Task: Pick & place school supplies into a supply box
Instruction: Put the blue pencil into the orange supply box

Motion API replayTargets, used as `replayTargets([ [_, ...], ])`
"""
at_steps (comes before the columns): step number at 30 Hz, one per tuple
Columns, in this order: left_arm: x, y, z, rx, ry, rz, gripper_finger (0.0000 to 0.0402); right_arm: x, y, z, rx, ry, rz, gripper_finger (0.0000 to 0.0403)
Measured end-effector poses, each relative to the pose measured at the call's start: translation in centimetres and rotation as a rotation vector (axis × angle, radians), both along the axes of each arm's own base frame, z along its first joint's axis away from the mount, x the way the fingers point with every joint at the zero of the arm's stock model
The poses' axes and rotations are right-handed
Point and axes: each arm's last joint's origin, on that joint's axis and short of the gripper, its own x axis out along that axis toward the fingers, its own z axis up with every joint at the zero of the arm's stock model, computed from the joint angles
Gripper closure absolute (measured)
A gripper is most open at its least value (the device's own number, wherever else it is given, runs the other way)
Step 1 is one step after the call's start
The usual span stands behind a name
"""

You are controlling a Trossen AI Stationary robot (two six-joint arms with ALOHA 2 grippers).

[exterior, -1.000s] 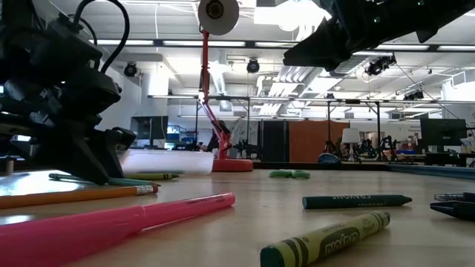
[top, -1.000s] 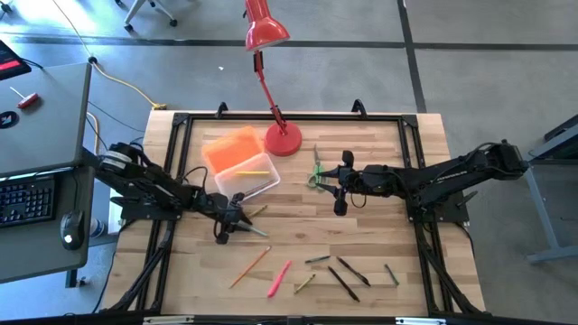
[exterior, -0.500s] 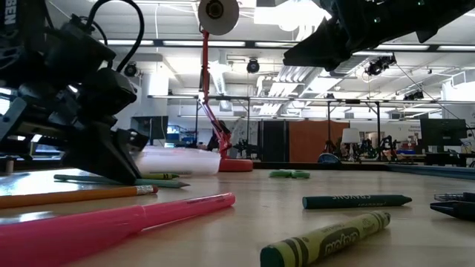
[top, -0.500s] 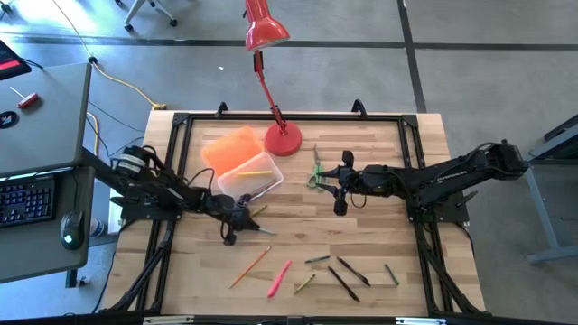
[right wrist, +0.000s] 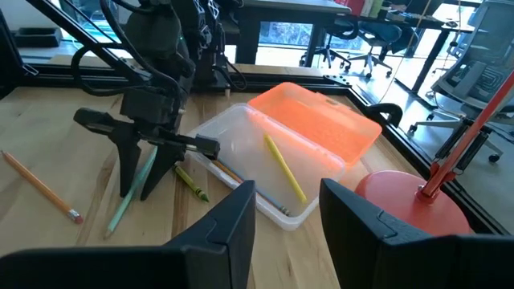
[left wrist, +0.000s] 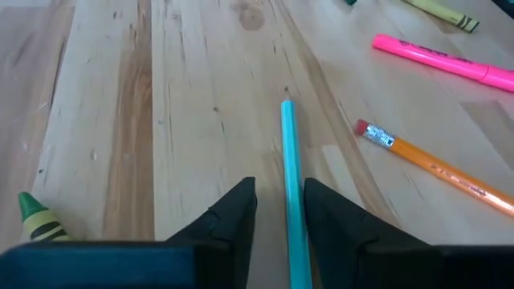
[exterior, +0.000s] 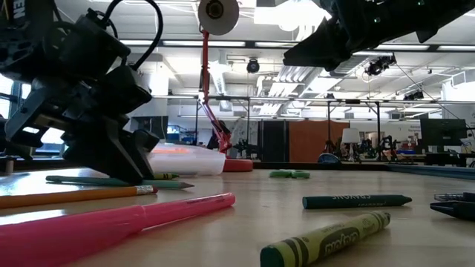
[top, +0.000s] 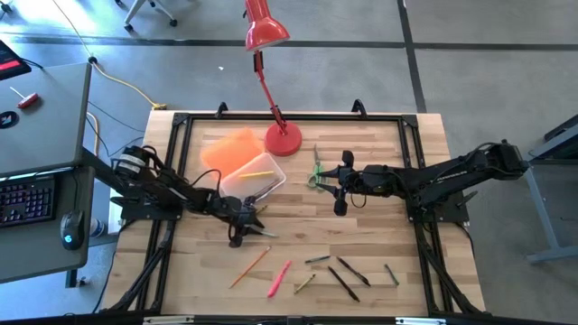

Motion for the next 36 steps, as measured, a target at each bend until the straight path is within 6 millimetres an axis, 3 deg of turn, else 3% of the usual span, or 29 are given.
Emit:
replayTargets([
  [10, 0.1, 0.0, 0.9, -0.026, -0.025, 0.003, 0.0284, 0.0, 0.0, 0.0, 0.0, 0.002, 0.0, 0.0284],
  [25, -0.9, 0.2, 6.1, -0.006, -0.171, 0.038, 0.0284, 0.0, 0.1, -0.1, 0.009, 0.012, 0.042, 0.0284],
  [32, -2.2, -2.8, 6.2, 0.035, -0.154, 0.088, 0.0284, 0.0, 0.1, -0.1, 0.009, 0.012, 0.042, 0.0284],
  [36, -3.3, -4.7, 5.9, 0.198, -0.116, 0.198, 0.0284, 0.0, 0.1, -0.1, 0.016, 0.011, 0.048, 0.0284],
])
